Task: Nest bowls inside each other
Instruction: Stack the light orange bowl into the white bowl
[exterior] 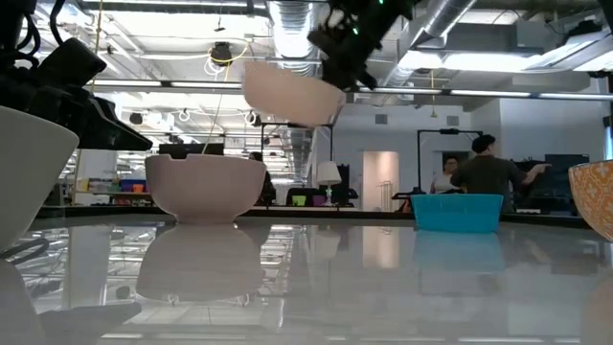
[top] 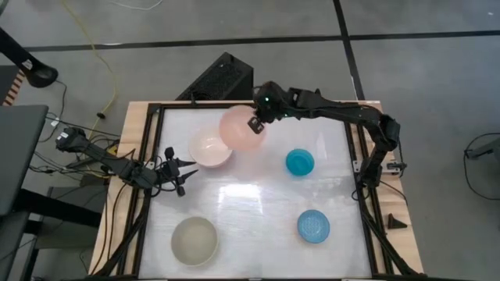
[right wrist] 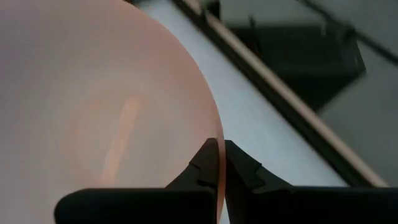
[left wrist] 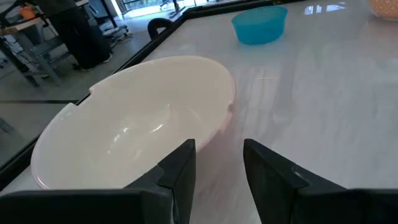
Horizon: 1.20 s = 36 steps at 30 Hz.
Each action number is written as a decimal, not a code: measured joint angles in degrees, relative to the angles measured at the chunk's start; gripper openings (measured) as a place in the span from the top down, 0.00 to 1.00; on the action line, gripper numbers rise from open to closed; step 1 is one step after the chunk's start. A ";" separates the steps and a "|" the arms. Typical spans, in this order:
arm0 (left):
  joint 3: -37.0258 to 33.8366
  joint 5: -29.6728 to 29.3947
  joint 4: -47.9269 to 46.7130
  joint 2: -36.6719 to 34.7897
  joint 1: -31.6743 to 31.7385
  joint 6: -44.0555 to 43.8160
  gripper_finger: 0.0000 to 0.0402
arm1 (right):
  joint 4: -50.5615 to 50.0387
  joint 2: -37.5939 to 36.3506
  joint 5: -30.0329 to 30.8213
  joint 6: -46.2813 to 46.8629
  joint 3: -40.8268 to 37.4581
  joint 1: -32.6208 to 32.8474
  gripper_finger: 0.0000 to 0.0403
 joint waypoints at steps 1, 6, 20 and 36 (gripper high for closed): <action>0.00 0.00 -0.01 0.00 0.00 0.00 0.69 | 1.79 0.57 0.01 0.04 0.70 0.33 0.92; 0.00 0.00 -0.02 -0.02 -0.01 0.00 0.69 | 5.05 7.77 -1.30 0.78 5.11 1.89 0.92; 0.00 -0.02 -0.04 -0.02 -0.01 0.00 0.69 | -8.61 31.07 -6.16 0.51 35.11 3.25 0.92; 0.00 0.01 0.03 -0.01 -0.01 0.00 0.69 | -7.91 36.59 -6.05 1.39 38.75 4.34 0.90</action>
